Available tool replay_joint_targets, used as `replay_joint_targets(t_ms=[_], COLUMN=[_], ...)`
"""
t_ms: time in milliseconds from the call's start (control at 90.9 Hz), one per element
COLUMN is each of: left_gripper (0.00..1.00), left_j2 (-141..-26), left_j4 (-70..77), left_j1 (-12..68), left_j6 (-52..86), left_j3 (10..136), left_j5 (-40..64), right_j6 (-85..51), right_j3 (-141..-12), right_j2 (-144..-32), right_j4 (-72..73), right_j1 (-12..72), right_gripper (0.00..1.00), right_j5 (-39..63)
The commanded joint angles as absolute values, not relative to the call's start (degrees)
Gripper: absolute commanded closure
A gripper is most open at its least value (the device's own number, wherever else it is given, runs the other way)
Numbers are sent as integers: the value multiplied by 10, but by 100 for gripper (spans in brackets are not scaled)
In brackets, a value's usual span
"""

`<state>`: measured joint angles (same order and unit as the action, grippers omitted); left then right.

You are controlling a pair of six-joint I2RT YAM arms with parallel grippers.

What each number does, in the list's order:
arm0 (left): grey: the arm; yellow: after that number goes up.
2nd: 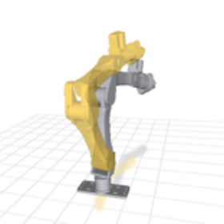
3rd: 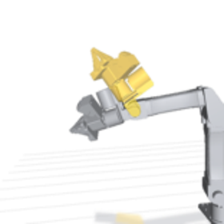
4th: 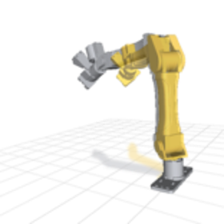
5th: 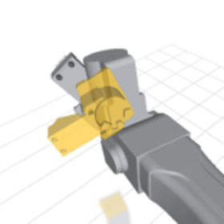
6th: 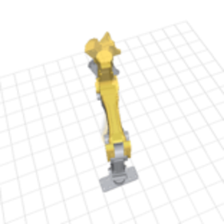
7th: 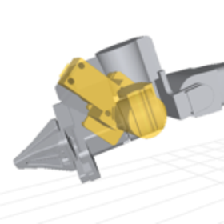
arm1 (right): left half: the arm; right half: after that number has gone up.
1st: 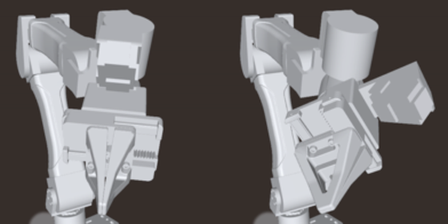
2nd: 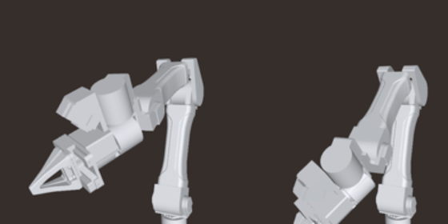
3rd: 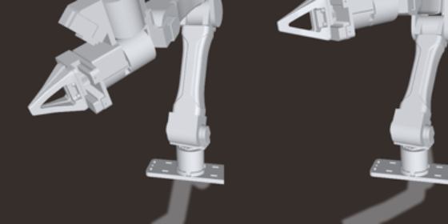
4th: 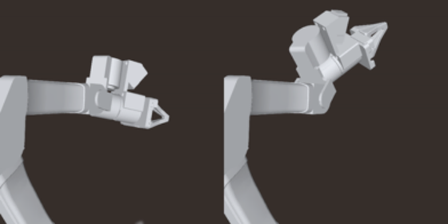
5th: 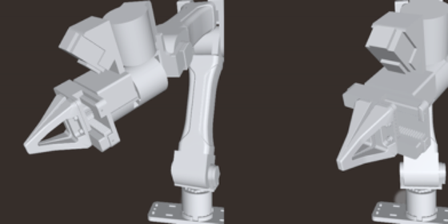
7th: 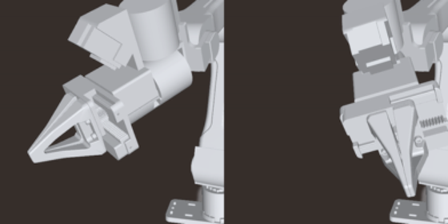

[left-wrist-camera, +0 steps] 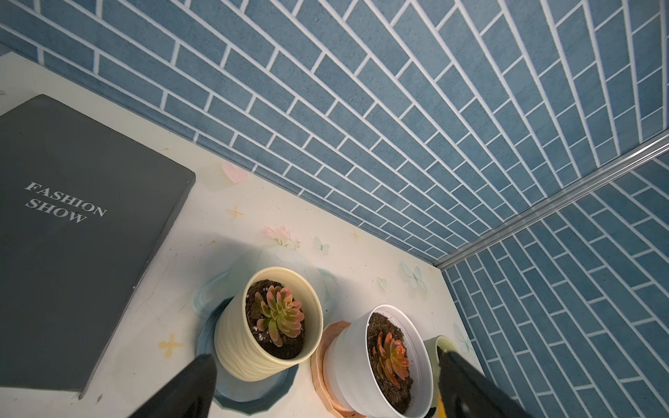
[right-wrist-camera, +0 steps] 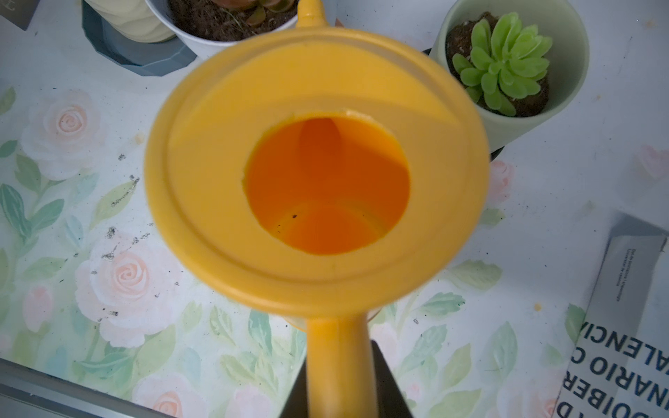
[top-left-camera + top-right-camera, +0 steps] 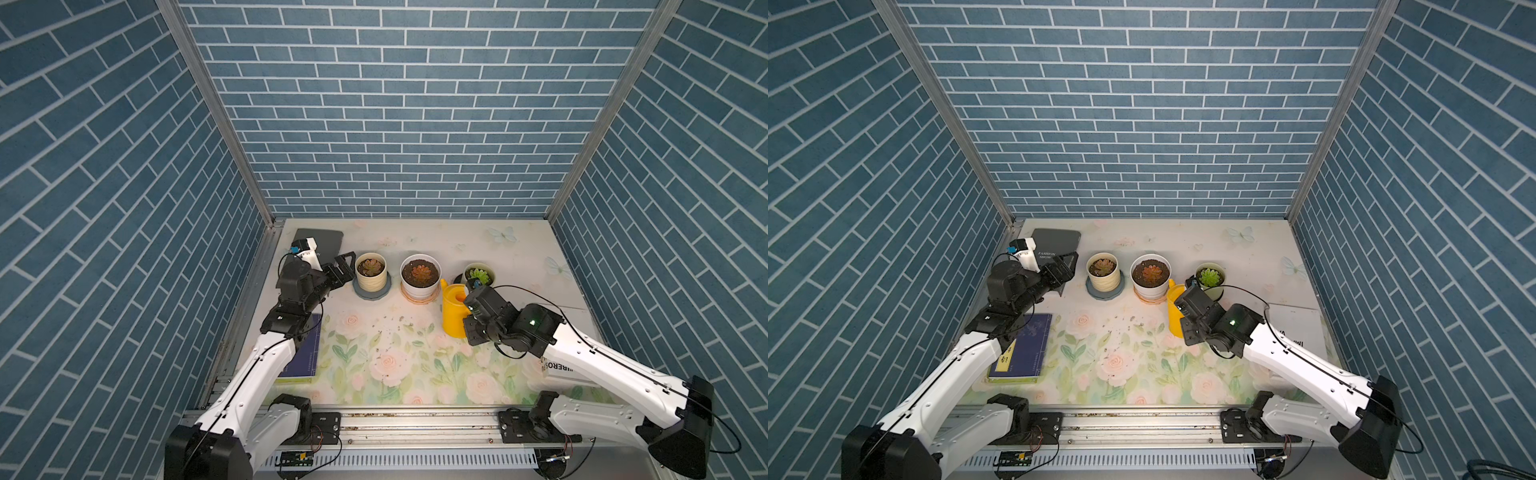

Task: Water the succulent around the soil edge
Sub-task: Water the soil of the potted plant with water.

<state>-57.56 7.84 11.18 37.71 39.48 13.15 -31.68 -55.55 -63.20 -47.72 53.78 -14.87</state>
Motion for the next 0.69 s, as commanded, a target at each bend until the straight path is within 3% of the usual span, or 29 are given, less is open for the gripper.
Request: replay_joint_targets(t_ms=[0,682], left_gripper=[0,0], left_j2=[-578,-578], left_j4=[90,87], left_j1=[114,114], left_j6=[375,374], left_j3=[389,391], left_j5=[136,135], right_j6=[-317,-266], right_j3=[-575,-629], right_j2=[-627,-721], right_j4=[-462,-387], right_j1=[561,606], right_gripper=[100,100], right_j5=[-162,-114])
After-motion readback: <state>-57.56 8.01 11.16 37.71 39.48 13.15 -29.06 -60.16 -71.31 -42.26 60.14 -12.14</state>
